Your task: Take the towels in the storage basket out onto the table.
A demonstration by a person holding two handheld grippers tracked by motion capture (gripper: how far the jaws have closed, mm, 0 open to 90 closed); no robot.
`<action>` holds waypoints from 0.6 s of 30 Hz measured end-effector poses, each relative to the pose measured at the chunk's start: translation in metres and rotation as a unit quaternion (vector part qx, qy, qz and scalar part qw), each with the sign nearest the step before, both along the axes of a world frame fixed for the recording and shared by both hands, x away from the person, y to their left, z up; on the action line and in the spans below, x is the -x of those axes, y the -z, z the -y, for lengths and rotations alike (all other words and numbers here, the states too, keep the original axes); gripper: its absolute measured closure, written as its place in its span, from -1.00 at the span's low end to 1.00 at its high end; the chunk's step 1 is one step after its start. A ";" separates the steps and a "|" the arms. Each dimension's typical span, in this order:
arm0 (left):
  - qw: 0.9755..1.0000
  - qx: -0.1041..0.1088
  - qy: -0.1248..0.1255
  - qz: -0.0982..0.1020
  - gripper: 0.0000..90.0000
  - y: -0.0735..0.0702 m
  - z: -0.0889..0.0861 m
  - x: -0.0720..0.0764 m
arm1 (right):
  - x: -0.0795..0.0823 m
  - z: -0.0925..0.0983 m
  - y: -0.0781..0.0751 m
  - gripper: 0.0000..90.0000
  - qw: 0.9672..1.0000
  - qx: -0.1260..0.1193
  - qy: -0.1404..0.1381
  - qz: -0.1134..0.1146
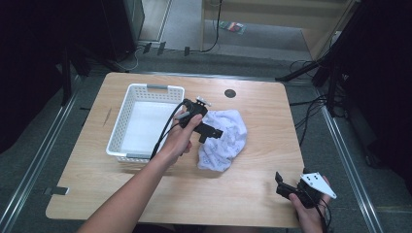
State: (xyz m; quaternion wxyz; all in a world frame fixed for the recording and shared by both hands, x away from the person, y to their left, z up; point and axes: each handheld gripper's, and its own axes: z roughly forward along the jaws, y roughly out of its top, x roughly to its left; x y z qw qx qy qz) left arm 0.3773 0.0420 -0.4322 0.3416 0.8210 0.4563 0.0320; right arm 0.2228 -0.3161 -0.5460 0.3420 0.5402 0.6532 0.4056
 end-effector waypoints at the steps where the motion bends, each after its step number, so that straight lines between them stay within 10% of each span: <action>1: 1.000 0.000 0.001 0.003 -0.95 -0.003 -0.003 0.001 | 0.000 0.000 0.000 -0.97 1.000 -0.001 0.001 -0.001; 18: 0.997 0.000 -0.031 0.070 -1.00 -0.028 -0.064 0.026 | 0.000 0.000 0.000 -0.97 1.000 0.001 0.001 -0.002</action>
